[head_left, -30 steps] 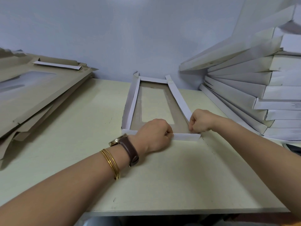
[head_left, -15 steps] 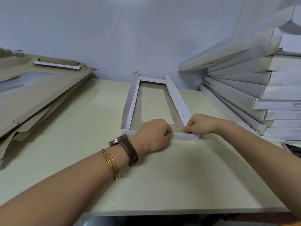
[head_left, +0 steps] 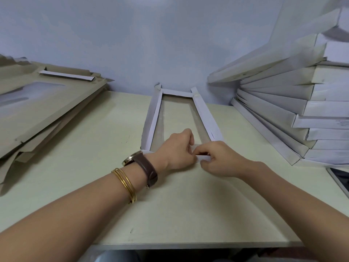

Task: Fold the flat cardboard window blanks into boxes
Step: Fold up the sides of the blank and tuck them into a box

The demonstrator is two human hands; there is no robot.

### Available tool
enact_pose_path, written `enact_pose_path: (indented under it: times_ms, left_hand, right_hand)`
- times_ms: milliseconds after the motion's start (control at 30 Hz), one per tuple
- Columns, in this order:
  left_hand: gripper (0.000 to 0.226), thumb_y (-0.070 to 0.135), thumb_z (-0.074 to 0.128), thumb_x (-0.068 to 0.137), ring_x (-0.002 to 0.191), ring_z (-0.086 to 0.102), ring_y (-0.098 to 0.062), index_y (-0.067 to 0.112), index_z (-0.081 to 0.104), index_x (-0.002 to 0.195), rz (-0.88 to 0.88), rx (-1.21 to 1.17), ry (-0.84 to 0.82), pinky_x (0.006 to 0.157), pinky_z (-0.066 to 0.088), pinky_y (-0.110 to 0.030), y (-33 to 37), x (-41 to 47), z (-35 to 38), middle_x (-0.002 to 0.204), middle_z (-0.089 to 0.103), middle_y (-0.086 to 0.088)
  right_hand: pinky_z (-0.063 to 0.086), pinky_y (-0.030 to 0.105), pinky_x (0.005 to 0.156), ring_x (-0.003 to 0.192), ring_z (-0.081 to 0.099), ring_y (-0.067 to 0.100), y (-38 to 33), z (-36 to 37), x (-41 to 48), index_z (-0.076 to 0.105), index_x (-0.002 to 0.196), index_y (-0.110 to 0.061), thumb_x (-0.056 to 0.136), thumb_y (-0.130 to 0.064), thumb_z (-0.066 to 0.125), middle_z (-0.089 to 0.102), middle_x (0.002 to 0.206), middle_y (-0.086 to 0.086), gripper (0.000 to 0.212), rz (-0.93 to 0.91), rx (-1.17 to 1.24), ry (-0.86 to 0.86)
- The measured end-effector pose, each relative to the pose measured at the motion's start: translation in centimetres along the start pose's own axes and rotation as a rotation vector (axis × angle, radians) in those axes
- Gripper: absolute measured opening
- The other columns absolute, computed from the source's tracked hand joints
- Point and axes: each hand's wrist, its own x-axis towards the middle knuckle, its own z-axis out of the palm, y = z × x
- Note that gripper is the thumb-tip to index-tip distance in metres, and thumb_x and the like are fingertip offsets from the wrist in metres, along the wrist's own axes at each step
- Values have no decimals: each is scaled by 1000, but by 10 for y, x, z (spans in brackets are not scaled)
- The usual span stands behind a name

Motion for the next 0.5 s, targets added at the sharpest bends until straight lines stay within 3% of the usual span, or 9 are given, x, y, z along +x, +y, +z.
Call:
enact_pose_path:
  times_ms: [100, 200, 300, 367, 500]
  left_hand:
    - [23, 21, 66, 77, 71, 53, -14, 18, 46, 87, -67, -118, 19, 59, 43, -22, 3, -1, -2, 82, 62, 3]
    - [17, 15, 66, 77, 70, 52, -13, 17, 51, 85, -102, -166, 73, 58, 41, -20, 2, 1, -9, 79, 58, 4]
    - [16, 9, 60, 77, 89, 52, -21, 15, 53, 90, -110, 155, 247, 74, 44, -29, -11, 5, -26, 97, 55, -2]
    - [28, 16, 66, 76, 103, 44, -29, 12, 51, 99, -211, 408, 293, 80, 42, -34, -25, 7, -41, 109, 45, -9]
    - [58, 37, 80, 69, 108, 39, -34, 15, 42, 107, -492, 504, 56, 81, 42, -36, -46, 6, -64, 112, 34, -10]
  right_hand:
    - [43, 30, 65, 73, 57, 21, -1, 7, 2, 70, 87, -7, 88, -6, 62, 67, 78, 7, 8, -108, 21, 42]
    - [44, 31, 68, 76, 57, 21, 1, 11, 5, 70, 87, -7, 92, -16, 63, 66, 79, 7, 12, -96, -1, 84]
    - [43, 38, 73, 80, 55, 28, 4, 11, 8, 66, 86, 4, 92, -14, 59, 64, 81, 17, 20, -111, -63, 83]
    - [42, 38, 73, 80, 55, 29, 4, 11, 8, 66, 86, 5, 92, -13, 58, 63, 81, 18, 20, -115, -61, 83]
    - [42, 38, 74, 80, 55, 29, 3, 11, 8, 66, 86, 4, 92, -13, 58, 63, 81, 17, 20, -103, -53, 78]
